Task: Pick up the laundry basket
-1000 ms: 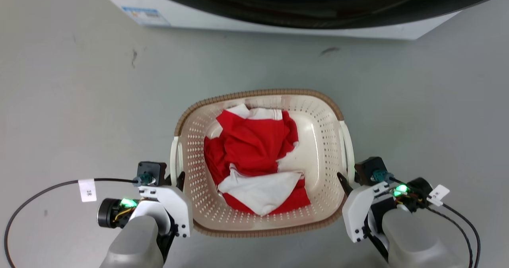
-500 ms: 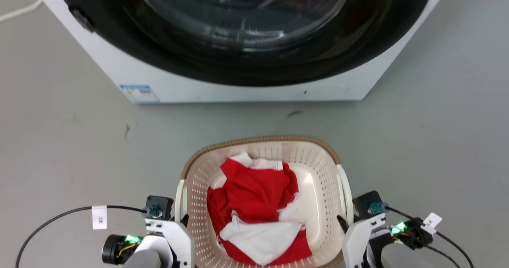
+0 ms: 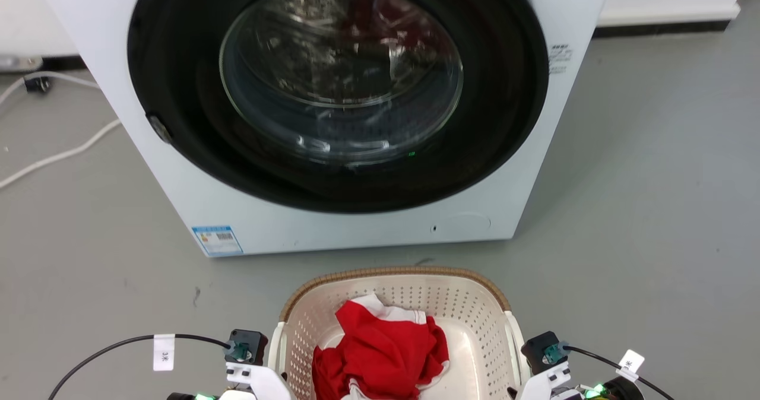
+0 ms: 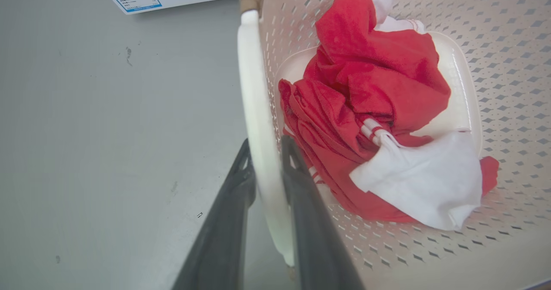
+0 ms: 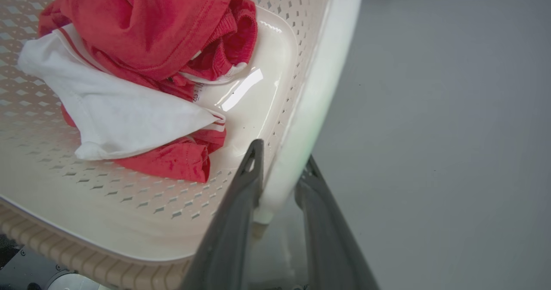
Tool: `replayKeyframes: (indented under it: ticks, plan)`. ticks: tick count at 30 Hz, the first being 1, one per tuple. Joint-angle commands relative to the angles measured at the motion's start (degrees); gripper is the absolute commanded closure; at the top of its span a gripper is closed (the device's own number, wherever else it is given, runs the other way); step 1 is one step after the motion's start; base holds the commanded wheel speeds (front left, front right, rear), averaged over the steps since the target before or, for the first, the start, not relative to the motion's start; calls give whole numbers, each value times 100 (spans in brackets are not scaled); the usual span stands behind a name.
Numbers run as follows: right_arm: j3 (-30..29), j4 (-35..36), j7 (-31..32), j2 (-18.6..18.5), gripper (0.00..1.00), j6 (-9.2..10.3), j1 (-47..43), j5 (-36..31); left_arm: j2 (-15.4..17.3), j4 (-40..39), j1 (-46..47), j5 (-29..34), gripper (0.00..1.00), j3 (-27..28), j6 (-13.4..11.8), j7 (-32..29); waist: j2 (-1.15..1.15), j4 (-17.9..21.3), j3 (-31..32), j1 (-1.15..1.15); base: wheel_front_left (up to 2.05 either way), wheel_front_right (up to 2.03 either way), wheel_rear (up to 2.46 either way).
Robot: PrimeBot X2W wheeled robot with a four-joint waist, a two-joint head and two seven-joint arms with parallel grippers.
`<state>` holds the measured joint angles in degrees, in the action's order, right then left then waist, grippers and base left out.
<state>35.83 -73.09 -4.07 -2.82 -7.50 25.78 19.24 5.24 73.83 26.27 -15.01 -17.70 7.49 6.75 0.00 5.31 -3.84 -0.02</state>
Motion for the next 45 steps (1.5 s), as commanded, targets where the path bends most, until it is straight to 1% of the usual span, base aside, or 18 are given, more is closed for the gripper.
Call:
replayKeyframes:
  ticks: [1, 7, 19, 45]
  plan:
    - [49, -29, 65, -11, 100, 2, -50, 18, 19, -20, -15, -41, 100, -55, -15, -53, 0, 6, 307, 2, 0, 0, 0]
    - [61, -51, 212, -10, 100, 2, -92, 41, 11, -16, -2, -194, 100, -235, -14, -320, 0, -59, 553, 2, 0, 0, 0]
    - [-63, -70, 497, -59, 100, 2, -141, -25, 8, -11, -132, -443, 100, -465, -14, -678, 0, -163, 794, 2, 0, 0, 0]
    - [-265, -71, 664, -55, 100, 4, -129, -211, 61, -8, -158, -803, 100, -725, -15, -719, 0, -243, 786, 2, 0, 0, 0]
